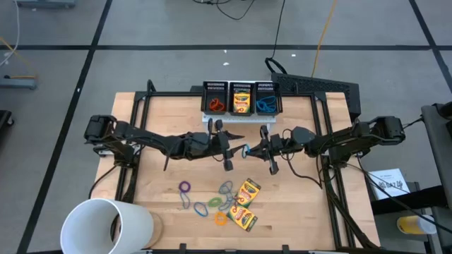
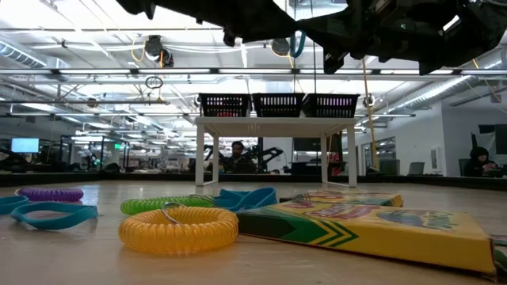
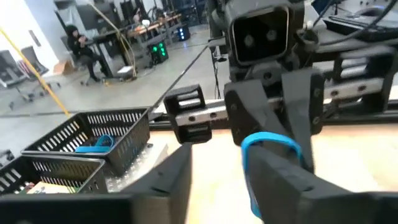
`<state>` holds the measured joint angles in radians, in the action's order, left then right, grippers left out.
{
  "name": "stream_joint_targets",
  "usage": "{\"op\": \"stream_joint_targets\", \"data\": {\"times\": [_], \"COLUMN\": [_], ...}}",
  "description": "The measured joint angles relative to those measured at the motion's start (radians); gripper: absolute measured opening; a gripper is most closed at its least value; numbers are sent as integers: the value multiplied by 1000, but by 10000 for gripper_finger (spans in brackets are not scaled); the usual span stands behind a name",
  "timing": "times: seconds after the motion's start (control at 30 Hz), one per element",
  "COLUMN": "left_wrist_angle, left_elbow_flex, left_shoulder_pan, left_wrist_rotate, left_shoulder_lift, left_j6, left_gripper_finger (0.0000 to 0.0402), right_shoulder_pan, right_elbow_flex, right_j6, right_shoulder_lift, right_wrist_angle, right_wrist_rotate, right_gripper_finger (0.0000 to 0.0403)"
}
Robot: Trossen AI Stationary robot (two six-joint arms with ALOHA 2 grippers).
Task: Pick & Place Office Desk Supplies
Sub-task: Put the blue rubber band into the right black bin on the shelf
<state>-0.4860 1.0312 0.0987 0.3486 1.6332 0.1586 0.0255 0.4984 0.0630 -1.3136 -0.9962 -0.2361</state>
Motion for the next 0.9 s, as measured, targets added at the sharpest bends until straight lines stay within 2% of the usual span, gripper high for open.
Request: {"op": "stream_joint_targets", "data": {"times": [0.1,0.23,0.5,0.63,0.8,0.9], "left_wrist_angle": [120,282,542,657,660,626], "left_elbow_flex": [34,81,110,105,25,-61], "left_shoulder_pan": [6,19,51,56,38,6], "left_wrist_rotate": [0,-7,-12,-24,-41,-32], "left_shoulder_lift": [-28,-60,-219,-291,-364,-400], "left_j6": [-43,-89,-134,-113,-114,-153], "left_gripper_finger": [203,242,270,271,271,271], "right_shoulder_pan": [8,24,102,139,173,194], "right_elbow_flex": [0,0,0,51,197,278], "right_j6": [0,5,106,109,37,-31], "right_shoulder_lift": [0,0,60,130,186,196], "right_wrist_angle": [5,15,107,276,590,748], "right_wrist_rotate": [-1,0,0,-1,10,80], "right_gripper_finger": [1,1,1,0,0,0]}}
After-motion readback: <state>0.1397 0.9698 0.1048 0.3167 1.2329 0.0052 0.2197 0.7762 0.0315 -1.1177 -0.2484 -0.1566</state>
